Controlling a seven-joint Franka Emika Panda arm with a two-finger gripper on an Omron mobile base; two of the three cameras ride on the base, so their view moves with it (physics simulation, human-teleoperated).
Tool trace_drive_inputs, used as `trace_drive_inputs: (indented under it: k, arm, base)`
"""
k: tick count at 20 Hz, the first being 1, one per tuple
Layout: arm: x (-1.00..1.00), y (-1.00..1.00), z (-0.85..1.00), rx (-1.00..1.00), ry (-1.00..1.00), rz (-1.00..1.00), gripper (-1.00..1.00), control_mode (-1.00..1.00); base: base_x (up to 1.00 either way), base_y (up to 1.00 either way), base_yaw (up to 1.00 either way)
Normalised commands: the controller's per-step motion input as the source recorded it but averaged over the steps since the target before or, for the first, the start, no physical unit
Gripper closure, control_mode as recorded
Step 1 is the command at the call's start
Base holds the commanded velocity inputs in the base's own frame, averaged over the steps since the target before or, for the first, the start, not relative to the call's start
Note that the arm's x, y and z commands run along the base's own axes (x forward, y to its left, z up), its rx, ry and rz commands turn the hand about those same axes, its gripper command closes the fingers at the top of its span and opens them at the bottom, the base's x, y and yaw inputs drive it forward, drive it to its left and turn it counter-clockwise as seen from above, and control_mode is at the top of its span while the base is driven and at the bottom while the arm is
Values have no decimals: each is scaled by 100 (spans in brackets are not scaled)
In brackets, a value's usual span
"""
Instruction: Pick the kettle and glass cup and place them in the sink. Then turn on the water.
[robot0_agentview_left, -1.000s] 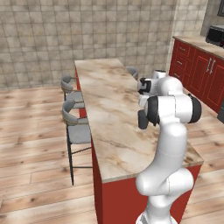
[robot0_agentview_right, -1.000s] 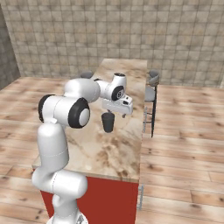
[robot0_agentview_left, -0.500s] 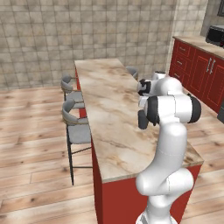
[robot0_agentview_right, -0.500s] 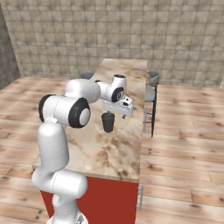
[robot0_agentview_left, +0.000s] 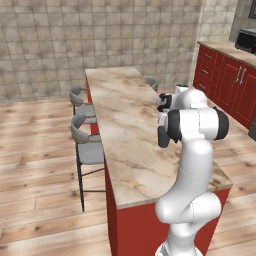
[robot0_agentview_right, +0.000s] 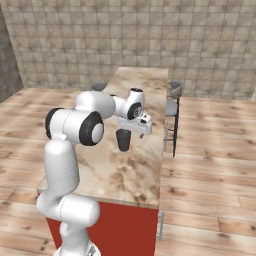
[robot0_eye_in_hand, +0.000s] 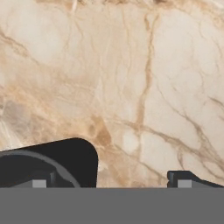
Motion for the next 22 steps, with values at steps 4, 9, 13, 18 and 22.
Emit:
trace_drive_inputs:
  k: [4,9,13,18,22]
  arm:
    - [0,0,-12,0,0,0,-100,-100]
    - [0,0,-7,0,0,0,-100,-100]
    - [0,0,-3,0,0,0,-100,-100]
    - [0,0,-4,0,0,0,-100,-100]
    - [0,0,-10,0,0,0,-100,-100]
  base:
    - [0,0,0]
    - [0,0,0]
    - [0,0,0]
    - [0,0,0]
    - [0,0,0]
